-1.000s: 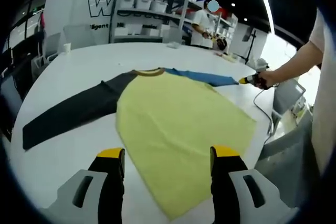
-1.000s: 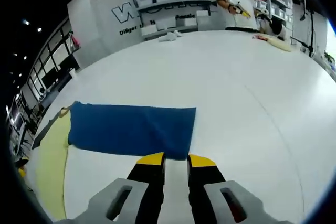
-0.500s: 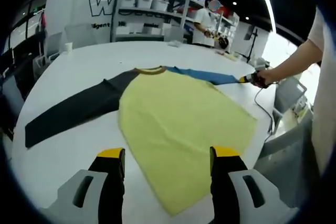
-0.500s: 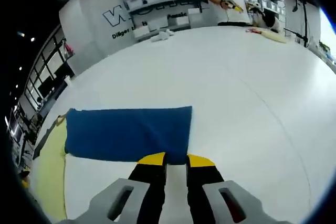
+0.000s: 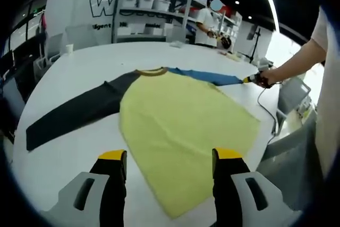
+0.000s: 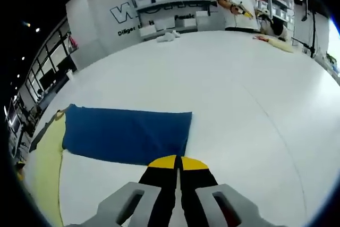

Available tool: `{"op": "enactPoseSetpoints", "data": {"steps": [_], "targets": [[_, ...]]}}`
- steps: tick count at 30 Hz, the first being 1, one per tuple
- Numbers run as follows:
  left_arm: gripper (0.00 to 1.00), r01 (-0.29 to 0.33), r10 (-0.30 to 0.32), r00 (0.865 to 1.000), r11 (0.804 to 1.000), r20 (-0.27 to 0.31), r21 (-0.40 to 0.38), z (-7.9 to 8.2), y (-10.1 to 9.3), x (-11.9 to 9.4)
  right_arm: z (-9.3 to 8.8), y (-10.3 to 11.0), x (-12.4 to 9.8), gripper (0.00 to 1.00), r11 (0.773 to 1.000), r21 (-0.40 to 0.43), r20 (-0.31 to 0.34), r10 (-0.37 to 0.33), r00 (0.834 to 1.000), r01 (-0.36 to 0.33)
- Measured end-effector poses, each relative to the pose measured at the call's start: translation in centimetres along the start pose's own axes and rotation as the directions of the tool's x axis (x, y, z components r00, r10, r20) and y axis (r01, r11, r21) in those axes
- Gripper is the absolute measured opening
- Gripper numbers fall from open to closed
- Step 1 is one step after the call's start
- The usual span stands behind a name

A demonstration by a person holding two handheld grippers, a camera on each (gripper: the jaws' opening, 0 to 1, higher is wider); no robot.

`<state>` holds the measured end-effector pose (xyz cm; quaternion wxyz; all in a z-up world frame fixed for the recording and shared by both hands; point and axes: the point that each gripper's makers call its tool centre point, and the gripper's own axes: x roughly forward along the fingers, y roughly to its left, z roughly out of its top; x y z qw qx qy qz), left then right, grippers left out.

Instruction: Fold the garment on the visible template until the final outline fits inside the template.

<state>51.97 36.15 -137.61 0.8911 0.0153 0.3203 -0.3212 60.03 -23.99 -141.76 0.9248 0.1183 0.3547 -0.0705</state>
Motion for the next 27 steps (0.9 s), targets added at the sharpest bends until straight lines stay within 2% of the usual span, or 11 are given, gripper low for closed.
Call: {"op": "enactPoseSetpoints", "data": {"steps": [3, 5, 6, 8, 9, 14, 20, 26, 27], "targets": [[0.62, 0.0, 0.0, 1.0, 1.0, 0.003, 0.001, 0.0, 0.0, 0.0, 1.0, 0.2, -0.4, 0.0, 0.998, 0.069, 0.054, 0.009, 0.998, -0.013], [0.62, 0.001, -0.001, 1.0, 1.0, 0.004, 0.001, 0.0, -0.1, -0.1, 1.2, 0.3, -0.8, 0.0, 0.984, 0.176, 0.075, 0.014, 0.997, -0.027], [0.62, 0.0, 0.0, 1.0, 1.0, 0.005, 0.001, 0.0, -0.1, -0.1, 1.1, 0.2, -0.8, 0.0, 0.978, 0.206, 0.075, 0.016, 0.997, -0.031], [0.62, 0.001, -0.001, 1.0, 1.0, 0.006, 0.001, 0.0, -0.1, -0.2, 0.1, 0.0, -0.9, 0.0, 0.965, 0.261, 0.031, 0.014, 0.999, -0.021], [0.62, 0.002, -0.002, 1.0, 1.0, 0.004, 0.001, -0.1, -0.2, -0.2, 0.2, -0.1, -1.0, 0.0, 0.955, 0.295, 0.05, 0.01, 0.999, -0.025], [0.62, 0.002, -0.002, 1.0, 1.0, 0.004, 0.002, 0.0, -0.2, -0.3, -0.3, -0.5, -1.1, 0.0, 0.953, 0.303, 0.027, -0.009, 1.0, 0.0], [0.62, 0.006, -0.006, 1.0, 1.0, 0.01, 0.003, 0.2, -0.3, 0.0, -0.8, -0.1, -1.2, 0.0, 0.942, 0.337, 0.013, 0.009, 1.0, -0.013], [0.62, 0.011, -0.011, 1.0, 1.0, 0.01, 0.005, 0.2, -0.6, 0.0, -1.5, 0.9, -1.0, 0.04, 0.911, 0.41, -0.012, 0.044, 0.999, -0.035], [0.62, 0.01, -0.01, 1.0, 1.0, 0.008, 0.005, 0.1, -0.6, 0.0, -1.6, 1.1, -0.8, 0.05, 0.9, 0.435, -0.019, 0.053, 0.998, -0.039]]}}
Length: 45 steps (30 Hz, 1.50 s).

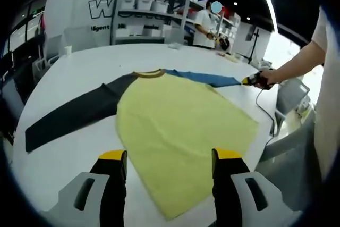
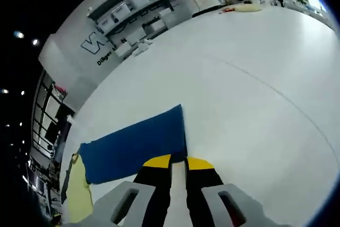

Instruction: Fold the garment on the visible template until the final outline fits inside the template.

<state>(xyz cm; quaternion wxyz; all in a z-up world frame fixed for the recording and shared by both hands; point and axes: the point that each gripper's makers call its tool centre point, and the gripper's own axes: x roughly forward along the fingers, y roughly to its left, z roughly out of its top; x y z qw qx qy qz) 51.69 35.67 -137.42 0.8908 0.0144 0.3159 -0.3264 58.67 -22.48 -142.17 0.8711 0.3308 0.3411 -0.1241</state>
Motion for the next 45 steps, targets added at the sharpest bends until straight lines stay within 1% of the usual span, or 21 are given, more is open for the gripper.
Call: {"op": "enactPoseSetpoints", "data": {"steps": [1, 2, 9, 11, 14, 15, 18, 20, 21, 22, 23, 25, 27, 28, 29, 33, 39, 42, 43, 44, 45], "targets": [[0.62, -0.001, 0.001, 1.0, 1.0, -0.001, 0.0, 0.0, 0.0, 0.0, -0.3, 0.2, 0.1, 0.07, 0.999, 0.037, -0.014, 0.005, 1.0, -0.005], [0.62, -0.001, 0.001, 1.0, 1.0, -0.002, -0.001, -0.1, 0.1, -0.1, 0.0, 0.3, 0.2, 0.07, 0.999, 0.038, 0.004, 0.009, 1.0, -0.009], [0.62, -0.006, 0.006, 1.0, 1.0, -0.005, 0.0, -0.1, 0.1, -0.2, 0.5, 0.2, 0.8, 0.05, 0.998, 0.07, 0.011, 0.005, 1.0, -0.006], [0.62, -0.007, 0.007, 1.0, 1.0, -0.006, 0.001, -0.1, 0.0, -0.2, 0.9, 0.1, 1.0, 0.05, 0.993, 0.117, 0.033, 0.005, 0.999, -0.009], [0.62, -0.008, 0.008, 1.0, 1.0, -0.008, 0.002, -0.1, 0.1, -0.2, 1.4, 0.1, 1.2, 0.06, 0.987, 0.159, 0.049, 0.005, 0.999, -0.012], [0.62, -0.009, 0.009, 1.0, 1.0, -0.01, 0.003, -0.1, 0.1, -0.2, 1.6, 0.2, 1.3, 0.06, 0.981, 0.195, 0.063, 0.008, 0.998, -0.02], [0.62, -0.01, 0.01, 1.0, 1.0, -0.012, 0.004, -0.1, 0.0, -0.1, 2.0, 0.1, 1.4, 0.06, 0.969, 0.246, 0.083, 0.008, 0.997, -0.028], [0.62, -0.009, 0.009, 1.0, 1.0, -0.014, 0.005, -0.1, 0.0, -0.1, 1.8, 0.3, 1.6, 0.04, 0.969, 0.244, 0.074, 0.012, 0.997, -0.03], [0.62, -0.009, 0.009, 1.0, 1.0, -0.014, 0.006, 0.0, 0.0, -0.1, 1.7, 0.3, 1.7, 0.01, 0.97, 0.242, 0.066, 0.011, 0.998, -0.027], [0.62, -0.008, 0.008, 1.0, 1.0, -0.014, 0.007, 0.0, 0.0, 0.0, 1.4, 0.2, 1.6, 0.0, 0.981, 0.192, 0.046, 0.001, 0.999, -0.01], [0.62, -0.008, 0.008, 1.0, 1.0, -0.015, 0.008, 0.0, 0.0, 0.0, 1.6, 0.4, 1.6, 0.0, 0.982, 0.187, 0.058, 0.002, 0.998, -0.013], [0.62, -0.007, 0.007, 1.0, 1.0, -0.016, 0.01, 0.0, 0.0, 0.0, 1.7, 0.3, 1.7, 0.0, 0.975, 0.222, 0.058, 0.013, 0.998, -0.026], [0.62, -0.007, 0.007, 1.0, 1.0, -0.014, 0.011, 0.1, 0.0, 0.0, 1.9, 0.2, 1.4, 0.0, 0.98, 0.198, 0.068, 0.004, 0.998, -0.017], [0.62, -0.007, 0.007, 1.0, 1.0, -0.014, 0.011, 0.2, 0.0, 0.0, 1.9, 0.2, 1.3, 0.0, 0.977, 0.212, 0.071, 0.01, 0.997, -0.025], [0.62, -0.007, 0.007, 1.0, 1.0, -0.015, 0.012, 0.2, 0.0, 0.0, 2.5, 0.7, 1.2, 0.0, 0.961, 0.268, 0.101, 0.037, 0.994, -0.063], [0.62, -0.004, 0.004, 1.0, 1.0, -0.012, 0.013, 0.3, -0.1, 0.1, 2.7, 0.6, 0.7, 0.0, 0.952, 0.295, 0.121, 0.051, 0.991, -0.085], [0.61, 0.0, 0.0, 1.0, 1.0, -0.006, 0.015, 0.5, -0.2, 0.1, 2.6, 1.0, 0.5, 0.0, 0.96, 0.265, 0.124, 0.06, 0.99, -0.092], [0.61, 0.001, -0.001, 1.0, 1.0, -0.007, 0.017, 0.5, -0.2, 0.0, 2.3, 0.8, 0.6, 0.06, 0.962, 0.262, 0.107, 0.054, 0.993, -0.081], [0.61, 0.001, -0.001, 1.0, 1.0, -0.007, 0.017, 0.5, -0.2, 0.0, 2.1, 0.9, 0.6, 0.04, 0.962, 0.261, 0.098, 0.058, 0.994, -0.082], [0.61, 0.0, 0.0, 1.0, 1.0, -0.008, 0.016, 0.4, -0.1, -0.1, 1.5, 0.8, 0.7, 0.03, 0.976, 0.209, 0.062, 0.048, 0.997, -0.06], [0.61, -0.001, 0.001, 1.0, 1.0, -0.008, 0.016, 0.4, -0.1, -0.1, 1.4, 0.8, 0.8, 0.04, 0.978, 0.2, 0.051, 0.044, 0.998, -0.053]]}}
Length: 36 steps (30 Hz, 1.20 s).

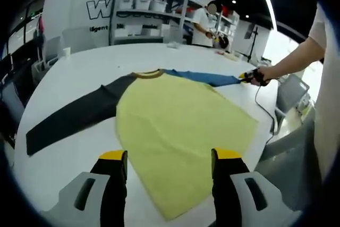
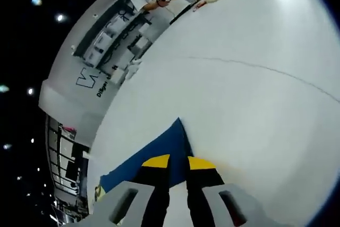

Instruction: Fold the garment on the visible template until the final outline fits inside the template.

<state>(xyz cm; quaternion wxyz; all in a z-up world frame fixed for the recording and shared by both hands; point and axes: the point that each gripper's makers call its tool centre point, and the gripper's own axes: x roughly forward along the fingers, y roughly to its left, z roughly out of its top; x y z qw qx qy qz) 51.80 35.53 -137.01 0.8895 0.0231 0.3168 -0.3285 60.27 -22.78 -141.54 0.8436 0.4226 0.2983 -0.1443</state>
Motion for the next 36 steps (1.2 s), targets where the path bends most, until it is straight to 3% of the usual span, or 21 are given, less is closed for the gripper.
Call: {"op": "enactPoseSetpoints", "data": {"steps": [3, 4, 8, 10, 15, 20, 21, 22, 23, 25, 28, 32, 36], "targets": [[0.61, -0.002, 0.002, 1.0, 1.0, 0.0, 0.001, 0.0, 0.0, -0.1, 0.2, -0.2, 0.1, 0.07, 0.999, -0.029, 0.008, -0.018, 1.0, 0.018], [0.61, -0.002, 0.002, 1.0, 1.0, 0.001, 0.001, 0.0, 0.0, 0.0, 0.1, -0.2, 0.2, 0.07, 0.996, -0.083, -0.004, -0.019, 1.0, 0.018], [0.61, -0.001, 0.001, 1.0, 1.0, -0.001, -0.001, -0.1, -0.1, 0.0, 0.0, -0.1, 0.3, 0.06, 0.987, -0.16, -0.014, -0.032, 0.999, 0.03], [0.61, -0.001, 0.001, 1.0, 1.0, -0.001, -0.001, -0.1, -0.2, 0.1, 0.1, -0.5, 0.3, 0.04, 0.958, -0.282, -0.024, -0.068, 0.997, 0.059], [0.61, -0.002, 0.002, 1.0, 1.0, 0.0, -0.002, -0.1, -0.1, 0.1, 0.7, -1.0, 0.5, 0.06, 0.906, -0.409, 0.012, -0.119, 0.993, 0.114], [0.61, -0.003, 0.003, 1.0, 1.0, -0.003, -0.004, -0.2, 0.0, 0.0, 0.5, -1.1, 0.7, 0.05, 0.911, -0.401, -0.003, -0.102, 0.995, 0.092], [0.61, -0.003, 0.003, 1.0, 1.0, -0.003, -0.004, -0.2, 0.0, 0.0, 0.6, -1.1, 0.8, 0.06, 0.883, -0.462, -0.006, -0.103, 0.995, 0.089], [0.61, -0.003, 0.003, 1.0, 1.0, -0.002, -0.004, -0.3, 0.0, 0.1, 0.5, -0.9, 0.9, 0.05, 0.872, -0.483, -0.01, -0.096, 0.995, 0.079], [0.61, -0.003, 0.003, 1.0, 1.0, -0.002, -0.005, -0.2, 0.0, 0.1, 0.2, -1.0, 0.9, 0.04, 0.876, -0.475, -0.018, -0.102, 0.995, 0.081], [0.61, -0.002, 0.002, 1.0, 1.0, -0.004, -0.004, -0.3, -0.1, 0.1, 0.5, -1.5, 0.9, 0.0, 0.848, -0.518, -0.007, -0.13, 0.992, 0.107], [0.61, -0.003, 0.003, 1.0, 1.0, -0.002, -0.004, -0.2, -0.2, 0.0, 0.7, -1.8, 1.0, 0.0, 0.857, -0.505, -0.017, -0.13, 0.991, 0.104], [0.61, -0.006, 0.006, 1.0, 1.0, -0.003, -0.004, -0.2, 0.0, 0.0, 0.6, -1.7, 1.0, 0.0, 0.848, -0.521, -0.023, -0.127, 0.992, 0.097], [0.61, -0.005, 0.005, 1.0, 1.0, 0.0, -0.004, -0.1, -0.1, 0.0, 1.2, -0.9, 0.7, 0.0, 0.878, -0.473, 0.008, -0.081, 0.997, 0.075]]}}
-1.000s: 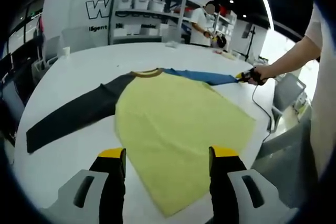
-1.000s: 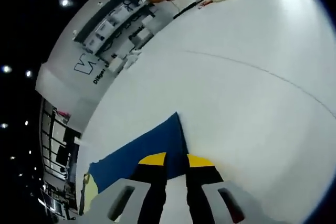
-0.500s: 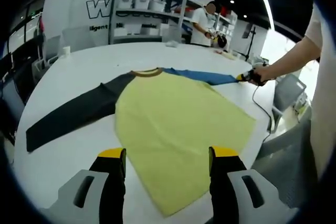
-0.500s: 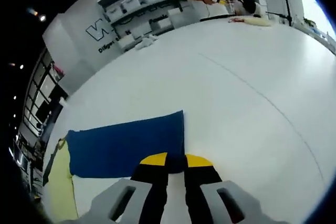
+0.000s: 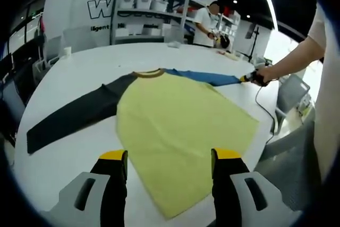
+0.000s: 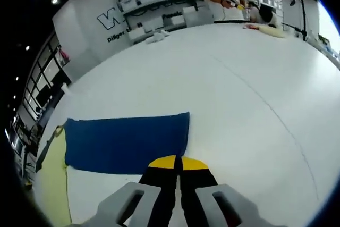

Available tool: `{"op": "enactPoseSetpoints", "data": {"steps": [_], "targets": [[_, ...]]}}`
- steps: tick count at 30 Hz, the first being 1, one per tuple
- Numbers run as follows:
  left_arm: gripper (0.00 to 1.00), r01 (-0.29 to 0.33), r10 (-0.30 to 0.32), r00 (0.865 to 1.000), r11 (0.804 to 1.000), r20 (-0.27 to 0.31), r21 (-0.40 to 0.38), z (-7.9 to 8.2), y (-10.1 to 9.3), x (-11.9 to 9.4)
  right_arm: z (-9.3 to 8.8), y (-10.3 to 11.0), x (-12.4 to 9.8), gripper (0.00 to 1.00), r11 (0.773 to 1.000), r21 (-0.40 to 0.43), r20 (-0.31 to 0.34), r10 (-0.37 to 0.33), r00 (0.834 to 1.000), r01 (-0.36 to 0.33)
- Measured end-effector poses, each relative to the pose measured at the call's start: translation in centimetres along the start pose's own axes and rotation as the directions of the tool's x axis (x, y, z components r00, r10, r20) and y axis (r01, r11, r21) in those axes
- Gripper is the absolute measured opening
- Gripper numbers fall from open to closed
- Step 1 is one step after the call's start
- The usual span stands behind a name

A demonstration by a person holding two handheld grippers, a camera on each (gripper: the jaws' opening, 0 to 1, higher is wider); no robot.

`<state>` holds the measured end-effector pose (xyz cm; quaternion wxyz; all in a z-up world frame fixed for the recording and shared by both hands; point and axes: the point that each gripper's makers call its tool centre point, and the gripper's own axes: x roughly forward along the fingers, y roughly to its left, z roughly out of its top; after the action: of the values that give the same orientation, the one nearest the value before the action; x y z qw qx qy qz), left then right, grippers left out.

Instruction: Fold the garment on the visible template until the final outline fits inside the template.

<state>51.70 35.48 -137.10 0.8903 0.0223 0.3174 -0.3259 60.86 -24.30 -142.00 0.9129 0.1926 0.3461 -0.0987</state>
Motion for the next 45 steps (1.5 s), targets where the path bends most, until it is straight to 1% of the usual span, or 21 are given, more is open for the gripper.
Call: {"op": "enactPoseSetpoints", "data": {"steps": [2, 4, 10, 11, 12, 13, 16, 18, 21, 22, 23, 30, 34, 35, 36, 37, 38, 40, 42, 45], "targets": [[0.61, 0.001, -0.001, 1.0, 1.0, 0.002, 0.001, 0.0, 0.0, 0.0, 0.5, 0.4, -0.3, 0.0, 1.0, 0.016, 0.017, 0.012, 1.0, -0.013], [0.61, 0.002, -0.002, 1.0, 1.0, 0.005, 0.0, 0.1, 0.0, 0.1, 1.4, 1.3, -0.5, 0.0, 0.999, 0.029, 0.052, 0.039, 0.998, -0.04], [0.61, 0.01, -0.01, 1.0, 1.0, 0.018, 0.0, 0.2, -0.1, 0.2, 4.5, 4.5, -1.7, 0.0, 0.995, -0.002, 0.125, 0.104, 0.987, -0.105], [0.61, 0.011, -0.011, 1.0, 1.0, 0.021, 0.0, 0.3, -0.2, 0.2, 4.8, 4.7, -1.8, 0.0, 0.994, -0.003, 0.132, 0.111, 0.985, -0.111], [0.61, 0.012, -0.012, 1.0, 1.0, 0.025, 0.0, 0.3, -0.2, 0.1, 5.7, 6.0, -2.1, 0.0, 0.991, -0.018, 0.155, 0.134, 0.979, -0.133], [0.61, 0.013, -0.013, 1.0, 1.0, 0.027, -0.001, 0.3, -0.2, 0.1, 6.0, 6.3, -2.2, 0.0, 0.99, -0.022, 0.159, 0.139, 0.977, -0.138], [0.61, 0.014, -0.014, 0.999, 1.0, 0.034, -0.001, 0.4, -0.3, 0.0, 7.3, 8.8, -2.6, 0.0, 0.982, -0.063, 0.176, 0.187, 0.966, -0.179], [0.61, 0.015, -0.015, 0.999, 1.0, 0.041, -0.002, 0.4, -0.2, -0.1, 7.8, 10.1, -2.7, 0.0, 0.977, -0.076, 0.184, 0.211, 0.96, -0.2], [0.62, 0.014, -0.014, 0.999, 1.0, 0.051, -0.004, 0.4, -0.1, -0.4, 8.6, 12.5, -2.8, 0.0, 0.965, -0.11, 0.187, 0.256, 0.949, -0.239], [0.63, 0.014, -0.014, 0.999, 1.0, 0.052, -0.004, 0.4, 0.0, -0.4, 8.6, 12.8, -2.9, 0.0, 0.964, -0.113, 0.187, 0.259, 0.948, -0.242], [0.64, 0.015, -0.015, 0.998, 1.0, 0.057, -0.003, 0.3, 0.1, -0.5, 8.7, 14.0, -3.0, 0.0, 0.958, -0.127, 0.185, 0.279, 0.942, -0.258], [0.69, 0.018, -0.018, 0.997, 1.0, 0.073, -0.006, 0.2, 0.2, -1.0, 8.7, 18.7, -3.2, 0.0, 0.927, -0.19, 0.166, 0.354, 0.92, -0.322], [0.74, 0.022, -0.022, 0.996, 1.0, 0.083, -0.005, 0.3, 0.0, -1.1, 8.3, 21.5, -3.3, 0.0, 0.907, -0.224, 0.147, 0.393, 0.908, -0.357], [0.75, 0.025, -0.024, 0.996, 1.0, 0.085, -0.004, 0.3, 0.0, -1.2, 8.3, 21.7, -3.4, 0.0, 0.905, -0.226, 0.146, 0.397, 0.906, -0.36], [0.75, 0.026, -0.026, 0.996, 1.0, 0.084, -0.004, 0.3, 0.0, -1.2, 8.0, 22.9, -3.5, 0.0, 0.895, -0.241, 0.137, 0.414, 0.9, -0.375], [0.76, 0.026, -0.026, 0.996, 1.0, 0.084, -0.006, 0.2, 0.0, -1.3, 8.0, 23.1, -3.5, 0.0, 0.893, -0.244, 0.135, 0.418, 0.899, -0.378], [0.77, 0.027, -0.026, 0.996, 1.0, 0.087, -0.008, 0.2, 0.0, -1.3, 7.8, 24.0, -3.5, 0.0, 0.887, -0.249, 0.128, 0.429, 0.894, -0.389], [0.78, 0.028, -0.027, 0.996, 1.0, 0.088, -0.01, 0.1, 0.1, -1.4, 7.5, 25.1, -3.6, 0.0, 0.877, -0.262, 0.121, 0.443, 0.888, -0.402], [0.78, 0.028, -0.027, 0.995, 1.0, 0.092, -0.011, 0.1, 0.1, -1.6, 7.1, 26.9, -3.7, 0.0, 0.862, -0.279, 0.102, 0.465, 0.879, -0.424], [0.79, 0.031, -0.03, 0.995, 0.999, 0.096, -0.009, 0.1, 0.2, -1.8, 6.6, 28.8, -3.8, 0.0, 0.847, -0.289, 0.091, 0.489, 0.868, -0.447]]}}
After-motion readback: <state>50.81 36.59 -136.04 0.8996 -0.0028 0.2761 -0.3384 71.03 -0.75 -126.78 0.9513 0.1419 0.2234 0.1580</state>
